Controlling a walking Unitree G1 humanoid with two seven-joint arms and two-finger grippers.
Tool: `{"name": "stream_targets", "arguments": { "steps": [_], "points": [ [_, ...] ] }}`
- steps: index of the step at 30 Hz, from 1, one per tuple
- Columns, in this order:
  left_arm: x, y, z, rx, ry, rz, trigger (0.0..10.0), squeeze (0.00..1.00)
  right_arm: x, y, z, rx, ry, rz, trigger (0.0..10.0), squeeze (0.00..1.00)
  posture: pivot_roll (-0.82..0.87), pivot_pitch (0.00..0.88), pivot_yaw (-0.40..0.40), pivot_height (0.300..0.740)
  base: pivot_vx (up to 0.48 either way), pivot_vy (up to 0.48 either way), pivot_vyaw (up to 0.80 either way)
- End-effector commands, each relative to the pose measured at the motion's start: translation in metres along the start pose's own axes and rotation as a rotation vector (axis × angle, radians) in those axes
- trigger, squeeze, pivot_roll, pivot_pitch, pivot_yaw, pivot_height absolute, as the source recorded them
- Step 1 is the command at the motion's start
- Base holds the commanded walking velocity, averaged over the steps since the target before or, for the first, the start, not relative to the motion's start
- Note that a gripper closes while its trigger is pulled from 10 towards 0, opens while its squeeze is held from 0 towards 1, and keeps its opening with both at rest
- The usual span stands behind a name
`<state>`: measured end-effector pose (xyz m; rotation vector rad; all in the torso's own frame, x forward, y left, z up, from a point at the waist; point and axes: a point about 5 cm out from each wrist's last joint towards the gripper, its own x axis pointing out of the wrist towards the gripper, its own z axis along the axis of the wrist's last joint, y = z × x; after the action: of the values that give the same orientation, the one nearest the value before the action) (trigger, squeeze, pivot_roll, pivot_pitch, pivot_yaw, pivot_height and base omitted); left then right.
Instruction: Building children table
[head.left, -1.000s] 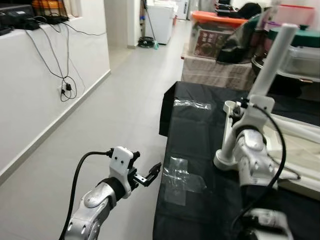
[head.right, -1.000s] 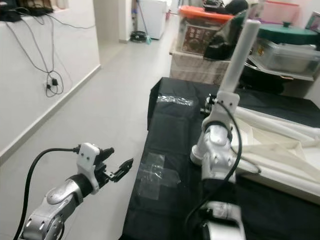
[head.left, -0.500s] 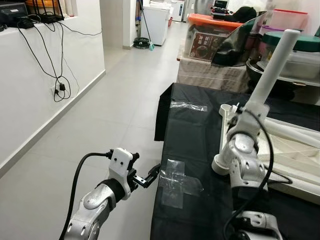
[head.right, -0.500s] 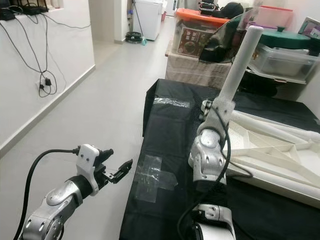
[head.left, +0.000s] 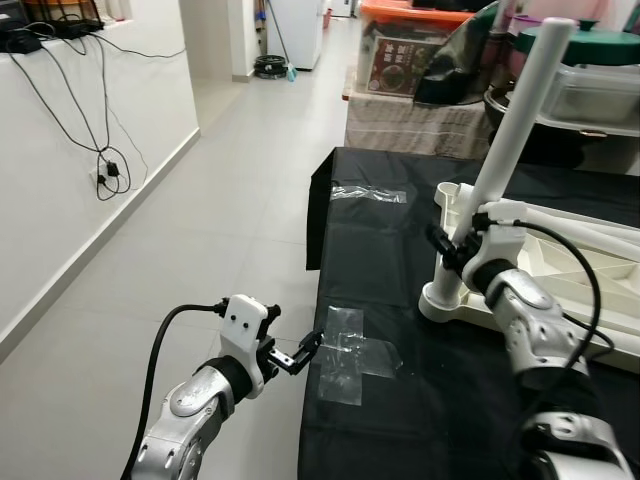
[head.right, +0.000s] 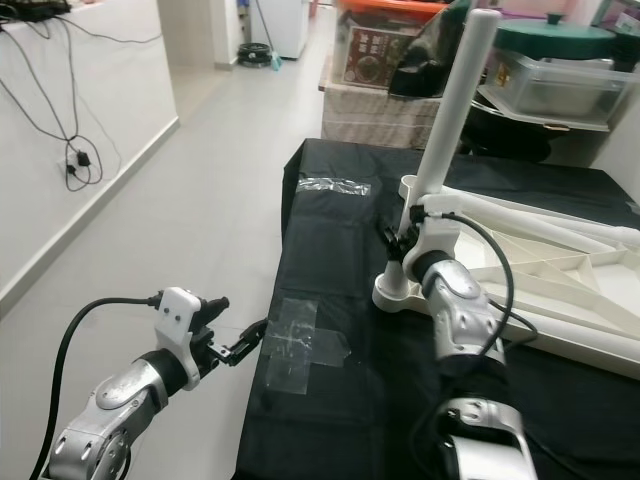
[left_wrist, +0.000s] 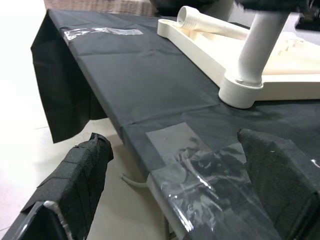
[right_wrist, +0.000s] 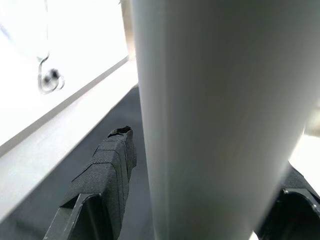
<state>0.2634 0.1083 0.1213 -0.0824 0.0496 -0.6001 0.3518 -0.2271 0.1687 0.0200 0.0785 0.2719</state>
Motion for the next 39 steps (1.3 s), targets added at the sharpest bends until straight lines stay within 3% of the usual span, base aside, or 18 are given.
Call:
{"name": "stream_targets", "arguments": {
  "steps": [1,2,3,8,10,14,16,17,18,19,20,22,28,32,33,34,35,39],
  "points": [
    [-0.001,0.001,-0.005,0.004,0.021,0.001,10.0,0.00,0.006,0.017,-0.011,0.018,0.052,0.145,8.2,0.00,0.07,0.000,-0.080,0.740,0.000,0.000,0.00],
    [-0.001,0.001,-0.005,0.005,0.023,0.002,10.0,0.00,0.007,0.018,-0.010,0.018,0.045,0.162,4.8,0.00,0.07,0.000,-0.079,0.740,0.000,0.000,0.00],
    [-0.002,0.001,-0.005,0.006,0.023,0.002,10.0,0.00,0.009,0.015,-0.007,0.028,0.029,0.159,0.0,0.00,0.07,0.000,-0.080,0.740,0.000,0.000,0.00],
    [-0.001,0.002,-0.004,0.010,0.022,0.002,10.0,0.00,0.013,0.008,0.001,-0.006,-0.031,0.155,0.0,0.00,0.08,0.000,-0.081,0.740,0.000,0.000,0.00],
    [-0.001,0.003,-0.003,0.013,0.018,0.001,10.0,0.00,0.016,-0.005,0.010,0.062,-0.093,0.006,0.0,0.00,0.08,0.000,-0.078,0.740,0.000,0.000,0.00],
    [-0.001,0.003,-0.003,0.014,0.018,0.000,10.0,0.00,0.016,-0.008,0.011,0.081,-0.104,-0.037,0.0,0.00,0.08,0.000,-0.078,0.740,0.000,0.000,0.00],
    [-0.001,0.002,-0.003,0.014,0.018,-0.001,10.0,0.00,0.015,-0.013,0.010,0.111,-0.099,-0.151,0.0,0.00,0.08,0.000,-0.074,0.740,0.000,0.000,0.00],
    [-0.001,0.002,-0.003,0.014,0.019,-0.003,10.0,0.00,0.015,-0.017,0.008,0.133,-0.095,-0.235,0.0,0.00,0.08,0.000,-0.074,0.740,0.000,0.000,0.00],
    [-0.001,0.002,-0.003,0.014,0.019,-0.006,10.0,0.00,0.001,-0.032,-0.006,0.139,-0.058,-0.605,0.0,0.00,0.08,0.000,-0.072,0.740,0.000,0.000,0.00],
    [-0.001,0.002,-0.003,0.014,0.019,-0.006,10.0,0.00,0.001,-0.032,-0.006,0.139,-0.058,-0.605,0.0,0.00,0.08,0.000,-0.072,0.740,0.000,0.000,0.00],
    [-0.001,0.001,-0.003,0.014,0.019,-0.007,10.0,0.00,-0.013,-0.034,-0.020,0.125,-0.018,-0.797,0.0,0.00,0.08,0.000,-0.073,0.740,0.000,0.000,0.00],
    [-0.001,0.001,-0.003,0.014,0.020,-0.008,10.0,0.00,-0.031,-0.029,-0.038,0.108,0.033,-0.998,0.0,0.00,0.08,0.000,-0.072,0.740,0.000,0.000,0.00],
    [-0.001,0.000,-0.004,0.011,0.025,-0.007,10.0,0.00,-0.028,0.007,-0.041,0.089,0.049,-1.001,0.0,0.00,0.08,0.000,-0.073,0.740,0.000,0.000,0.00],
    [-0.001,0.000,-0.004,0.011,0.026,-0.005,10.0,0.00,-0.019,0.012,-0.039,0.093,0.067,-0.954,0.0,0.00,0.08,0.000,-0.076,0.740,0.000,0.000,0.00],
    [-0.002,0.000,-0.004,0.010,0.025,-0.003,10.0,0.00,-0.016,0.013,-0.035,0.125,0.052,-0.947,10.0,0.00,0.08,0.000,-0.079,0.740,0.000,0.000,0.00],
    [-0.002,0.000,-0.004,0.010,0.024,-0.002,10.0,0.00,-0.014,0.013,-0.032,0.148,0.038,-0.945,10.0,0.00,0.08,0.000,-0.080,0.740,0.000,0.000,0.00],
    [-0.002,0.000,-0.004,0.008,0.023,-0.001,10.0,0.00,-0.012,0.010,-0.024,0.144,0.007,-0.930,10.0,1.00,0.08,0.000,-0.081,0.740,0.000,0.000,0.00],
    [-0.002,-0.001,-0.005,0.004,0.023,-0.001,10.0,0.00,-0.011,0.004,-0.011,0.115,-0.022,-0.899,10.0,1.00,0.08,0.000,-0.080,0.740,0.000,0.000,0.00]
  ]
}}
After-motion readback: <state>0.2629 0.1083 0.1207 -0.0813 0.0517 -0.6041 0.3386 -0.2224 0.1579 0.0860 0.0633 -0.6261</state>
